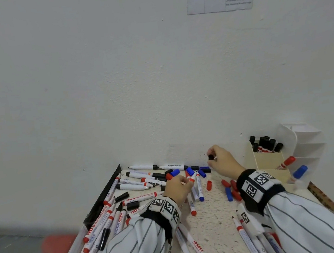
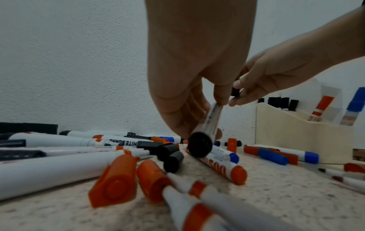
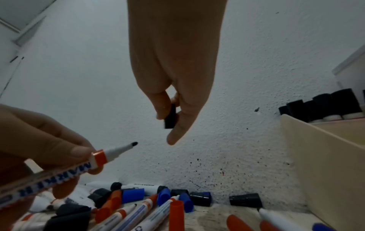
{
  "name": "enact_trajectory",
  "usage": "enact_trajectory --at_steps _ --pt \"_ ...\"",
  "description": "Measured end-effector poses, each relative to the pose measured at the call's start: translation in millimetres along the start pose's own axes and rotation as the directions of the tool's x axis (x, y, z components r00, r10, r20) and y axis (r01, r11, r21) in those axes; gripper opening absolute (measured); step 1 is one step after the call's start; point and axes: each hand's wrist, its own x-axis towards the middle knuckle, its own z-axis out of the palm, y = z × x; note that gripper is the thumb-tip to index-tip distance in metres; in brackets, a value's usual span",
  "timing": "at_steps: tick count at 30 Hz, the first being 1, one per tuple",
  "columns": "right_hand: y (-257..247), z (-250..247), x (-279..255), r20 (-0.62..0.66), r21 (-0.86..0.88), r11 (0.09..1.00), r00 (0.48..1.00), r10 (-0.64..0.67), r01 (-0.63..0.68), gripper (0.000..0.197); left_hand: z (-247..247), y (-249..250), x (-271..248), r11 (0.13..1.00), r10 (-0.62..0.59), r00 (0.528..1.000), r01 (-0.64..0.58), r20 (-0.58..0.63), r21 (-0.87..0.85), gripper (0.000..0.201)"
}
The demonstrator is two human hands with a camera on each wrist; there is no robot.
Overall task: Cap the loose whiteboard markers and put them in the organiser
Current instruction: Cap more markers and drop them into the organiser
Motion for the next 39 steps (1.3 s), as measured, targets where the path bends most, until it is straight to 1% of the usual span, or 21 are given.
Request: enact_trajectory --at_steps 4,8,10,12,15,18,21,23,24,25,27,28,29,31,33,35,36,38,39 --pt "-0.2 -1.8 -14.1 0.012 0.136 0.991 1.0 0.015 -0.017 0.018 6.3 2.5 -6.8 0.999 0.047 0.999 -0.047 0.009 0.018 0.018" --pt "1.9 -4.9 -25.0 0.072 0.159 0.986 0.997 0.035 -0.046 0.021 9.2 5.9 -10.3 0.995 0.084 0.996 -0.086 0.039 0.053 0.023" --pt "2.7 -7.7 -29.8 0.095 0.154 0.986 0.995 0.043 -0.057 0.022 9.9 6.9 -12.2 0.996 0.084 0.996 -0.086 0.042 0.034 0.023" --pt "3.2 -11.3 -34.2 0.088 0.151 0.988 0.996 0.032 -0.045 0.02 10.5 7.5 -14.1 0.997 0.079 0.996 -0.079 0.036 -0.007 0.024" --pt "4.1 -14.8 -38.9 0.089 0.146 0.988 0.996 0.031 -0.044 0.02 8.8 9.2 -18.0 0.996 0.089 0.995 -0.088 0.043 -0.021 0.025" --pt "3.0 -14.9 -44.2 0.194 0.195 0.978 0.98 0.034 -0.073 0.019 7.2 10.4 -21.0 0.994 0.103 0.989 -0.098 0.104 -0.056 0.025" --pt "0.0 -14.2 -47.7 0.248 0.135 0.99 0.969 0.005 -0.04 0.017 7.2 11.3 -25.9 0.994 0.107 0.982 -0.101 0.154 -0.045 0.022" --pt "-2.9 -14.6 -50.8 0.276 0.047 0.998 0.961 0.031 -0.046 0.014 6.1 12.6 -28.4 0.995 0.1 0.981 -0.099 0.169 -0.014 0.02" --pt "-3.7 -14.8 -52.2 0.293 0.004 0.998 0.955 0.053 -0.057 0.02 5.0 14.2 -29.4 0.995 0.095 0.977 -0.098 0.191 0.008 0.022" --pt "-4.0 -14.4 -53.3 0.306 -0.03 0.997 0.949 0.077 -0.072 0.03 4.0 15.3 -29.5 0.995 0.09 0.97 -0.099 0.226 0.029 0.023" --pt "-4.2 -11.7 -57.6 0.313 -0.057 0.991 0.941 0.132 -0.12 0.046 3.1 17.1 -31.1 0.992 0.084 0.952 -0.108 0.296 0.065 0.023" --pt "-3.9 -10.0 -59.8 0.302 -0.062 0.988 0.94 0.156 -0.144 0.05 3.2 17.6 -32.4 0.989 0.095 0.95 -0.125 0.297 0.083 0.025" --pt "-3.3 -8.5 -62.1 0.28 -0.068 0.985 0.944 0.171 -0.158 0.051 4.1 17.3 -33.5 0.985 0.12 0.955 -0.15 0.273 0.09 0.029" --pt "-1.4 -7.0 -66.0 0.229 -0.08 0.985 0.959 0.17 -0.155 0.05 7.4 18.2 -36.7 0.978 0.19 0.964 -0.203 0.184 0.052 0.029" --pt "0.9 -7.8 -68.8 0.204 -0.083 0.985 0.965 0.167 -0.153 0.049 10.8 20.6 -39.6 0.958 0.276 0.958 -0.281 0.084 0.061 0.025" --pt "4.7 -8.6 -70.3 0.209 -0.088 0.979 0.958 0.197 -0.182 0.049 13.1 23.8 -41.7 0.921 0.343 0.939 -0.342 0.028 0.185 0.021" --pt "7.0 -8.5 -71.0 0.204 -0.077 0.974 0.953 0.222 -0.211 0.049 14.3 24.9 -41.9 0.894 0.368 0.93 -0.359 0.02 0.268 0.022" --pt "10.2 -8.2 -73.6 0.184 -0.041 0.966 0.949 0.257 -0.254 0.049 18.3 27.3 -42.3 0.829 0.399 0.916 -0.38 0.043 0.409 0.023" --pt "11.1 -8.2 -74.5 0.174 -0.019 0.967 0.951 0.255 -0.256 0.048 20.4 29.1 -43.3 0.806 0.41 0.91 -0.394 0.063 0.443 0.022"
